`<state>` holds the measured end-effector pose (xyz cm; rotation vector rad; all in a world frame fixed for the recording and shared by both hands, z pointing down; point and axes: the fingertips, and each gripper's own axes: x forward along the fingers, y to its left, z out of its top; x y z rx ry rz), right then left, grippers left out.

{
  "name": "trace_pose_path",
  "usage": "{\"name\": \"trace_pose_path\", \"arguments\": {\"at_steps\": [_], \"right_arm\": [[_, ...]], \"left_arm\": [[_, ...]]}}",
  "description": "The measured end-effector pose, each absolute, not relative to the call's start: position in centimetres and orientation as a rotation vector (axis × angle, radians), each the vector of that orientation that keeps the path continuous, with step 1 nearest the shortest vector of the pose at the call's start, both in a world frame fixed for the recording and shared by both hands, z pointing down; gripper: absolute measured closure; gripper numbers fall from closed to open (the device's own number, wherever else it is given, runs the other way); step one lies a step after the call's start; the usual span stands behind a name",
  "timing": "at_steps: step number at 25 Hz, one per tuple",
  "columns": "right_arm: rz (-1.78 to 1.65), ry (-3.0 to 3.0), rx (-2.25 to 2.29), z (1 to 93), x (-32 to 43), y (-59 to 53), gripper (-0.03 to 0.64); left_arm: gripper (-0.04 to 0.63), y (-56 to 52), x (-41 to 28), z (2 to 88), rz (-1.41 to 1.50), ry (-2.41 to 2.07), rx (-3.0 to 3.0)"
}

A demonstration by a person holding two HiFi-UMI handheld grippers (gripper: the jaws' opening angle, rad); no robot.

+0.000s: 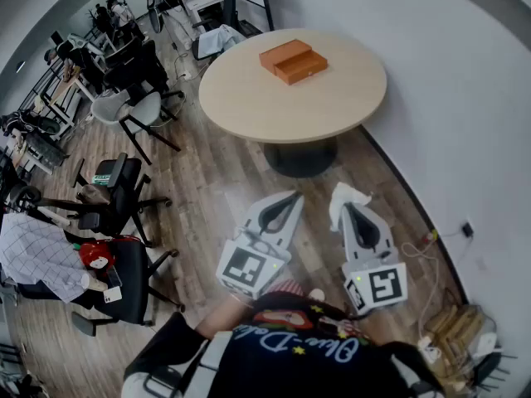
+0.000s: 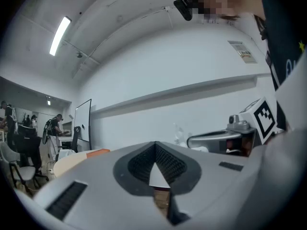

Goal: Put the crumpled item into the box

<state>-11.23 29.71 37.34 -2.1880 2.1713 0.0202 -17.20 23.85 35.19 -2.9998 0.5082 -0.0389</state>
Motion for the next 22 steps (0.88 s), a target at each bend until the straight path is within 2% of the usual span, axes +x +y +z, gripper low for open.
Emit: {"name": "trace_pose_path", "arguments": {"at_steps": [22], "right_arm": [[0.049, 2.174, -2.151, 36.8, -10.3, 30.8, 0.614]], "left_arm": [[0.603, 24.9, -16.4, 35.2, -0.065, 0.503, -2.975]]}}
